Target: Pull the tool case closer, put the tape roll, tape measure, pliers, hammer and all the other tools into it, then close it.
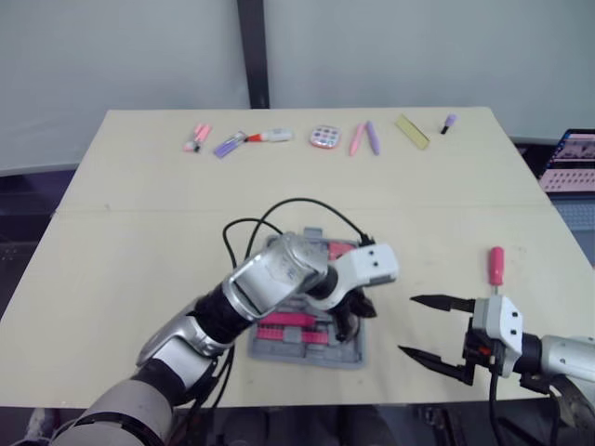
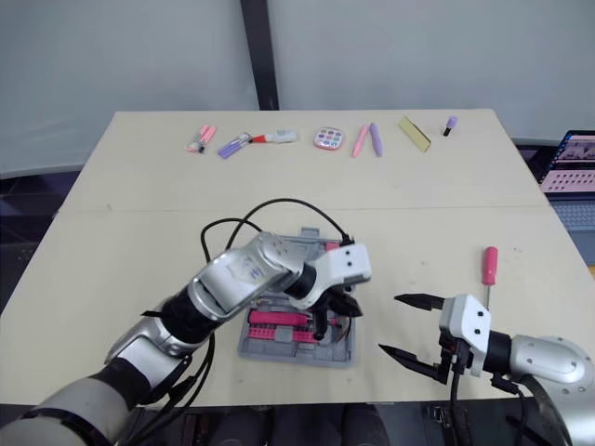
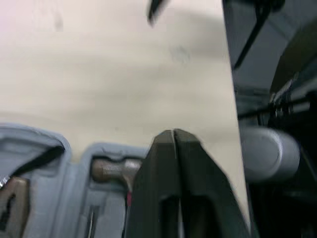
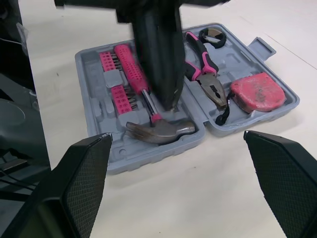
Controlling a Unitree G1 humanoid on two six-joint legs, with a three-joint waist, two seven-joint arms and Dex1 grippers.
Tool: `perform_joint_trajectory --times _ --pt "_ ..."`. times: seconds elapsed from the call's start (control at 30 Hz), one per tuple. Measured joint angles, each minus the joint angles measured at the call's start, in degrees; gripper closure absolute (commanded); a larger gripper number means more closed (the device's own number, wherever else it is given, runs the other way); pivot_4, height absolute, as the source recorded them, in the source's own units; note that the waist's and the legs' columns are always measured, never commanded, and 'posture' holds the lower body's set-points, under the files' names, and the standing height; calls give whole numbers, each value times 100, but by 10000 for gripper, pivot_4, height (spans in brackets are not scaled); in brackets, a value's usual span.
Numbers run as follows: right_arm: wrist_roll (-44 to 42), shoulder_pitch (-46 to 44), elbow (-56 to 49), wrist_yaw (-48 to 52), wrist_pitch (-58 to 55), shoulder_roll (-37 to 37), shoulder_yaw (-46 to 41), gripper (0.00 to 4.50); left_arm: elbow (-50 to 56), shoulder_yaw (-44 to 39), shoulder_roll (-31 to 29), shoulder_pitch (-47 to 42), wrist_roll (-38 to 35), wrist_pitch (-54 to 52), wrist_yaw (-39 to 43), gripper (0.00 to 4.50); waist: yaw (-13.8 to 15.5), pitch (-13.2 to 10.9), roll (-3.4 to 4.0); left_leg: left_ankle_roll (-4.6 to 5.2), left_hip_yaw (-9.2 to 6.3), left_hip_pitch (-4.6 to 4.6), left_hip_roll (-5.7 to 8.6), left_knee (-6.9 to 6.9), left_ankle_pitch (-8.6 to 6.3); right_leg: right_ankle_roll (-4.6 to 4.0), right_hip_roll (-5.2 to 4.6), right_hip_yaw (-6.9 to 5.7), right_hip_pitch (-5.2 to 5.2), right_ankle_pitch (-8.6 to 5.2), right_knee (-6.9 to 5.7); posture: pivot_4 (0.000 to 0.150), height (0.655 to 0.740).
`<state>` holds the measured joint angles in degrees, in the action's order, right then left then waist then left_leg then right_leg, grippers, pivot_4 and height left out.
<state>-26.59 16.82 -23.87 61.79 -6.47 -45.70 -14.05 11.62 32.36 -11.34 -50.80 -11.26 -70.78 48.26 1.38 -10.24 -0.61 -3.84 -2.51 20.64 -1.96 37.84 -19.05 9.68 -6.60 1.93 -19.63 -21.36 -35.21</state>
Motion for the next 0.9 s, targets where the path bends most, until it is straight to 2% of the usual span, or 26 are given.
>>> perform_joint_trajectory --times 0.13,0.33,0.47,0.53,0.63,0.77,0.9 --pt "-111 -23 -5 7 -30 3 1 0 -127 -1191 3 466 -342 1210 -39 44550 -7 1 2 -1 0 -1 -1 0 0 0 0 -1 -2 0 -2 1500 7400" --pt "-235 -28 -14 133 -36 -4 7 0 -387 -2126 -701 1051 -665 3169 686 44550 -6 2 3 -1 0 -1 0 2 0 0 0 -3 -1 0 -2 1500 7400" --pt "-247 -114 -1 179 -30 -32 -1 0 -580 -2256 -1557 1702 -718 4129 1544 44550 -14 3 6 0 0 -2 0 -1 0 0 -1 -3 0 0 0 1500 7400" --pt "-246 -125 12 183 -30 -47 -7 0 -590 -2275 -1741 2114 -809 4441 1914 44550 -10 3 7 0 0 -1 0 -3 0 0 -1 -3 1 0 0 1500 7400" --pt "-245 -130 13 184 -28 -49 -8 0 -656 -2168 -1903 2537 -753 5027 2230 44550 14 2 6 2 -2 -1 0 3 -1 0 -2 -5 6 0 0 1500 7400" --pt "-245 -74 13 183 -33 -50 -11 0 -838 -1943 -1829 2891 -557 5747 2315 44550 1 3 6 4 -2 -1 0 3 -2 0 -2 -4 5 0 -1 1500 7400" --pt "-245 -79 13 184 -39 -84 -36 0 -1151 -1720 -1700 2910 -279 6268 2266 44550 -5 3 8 4 -1 -2 0 3 -2 0 -2 -4 4 0 -2 1500 7400"
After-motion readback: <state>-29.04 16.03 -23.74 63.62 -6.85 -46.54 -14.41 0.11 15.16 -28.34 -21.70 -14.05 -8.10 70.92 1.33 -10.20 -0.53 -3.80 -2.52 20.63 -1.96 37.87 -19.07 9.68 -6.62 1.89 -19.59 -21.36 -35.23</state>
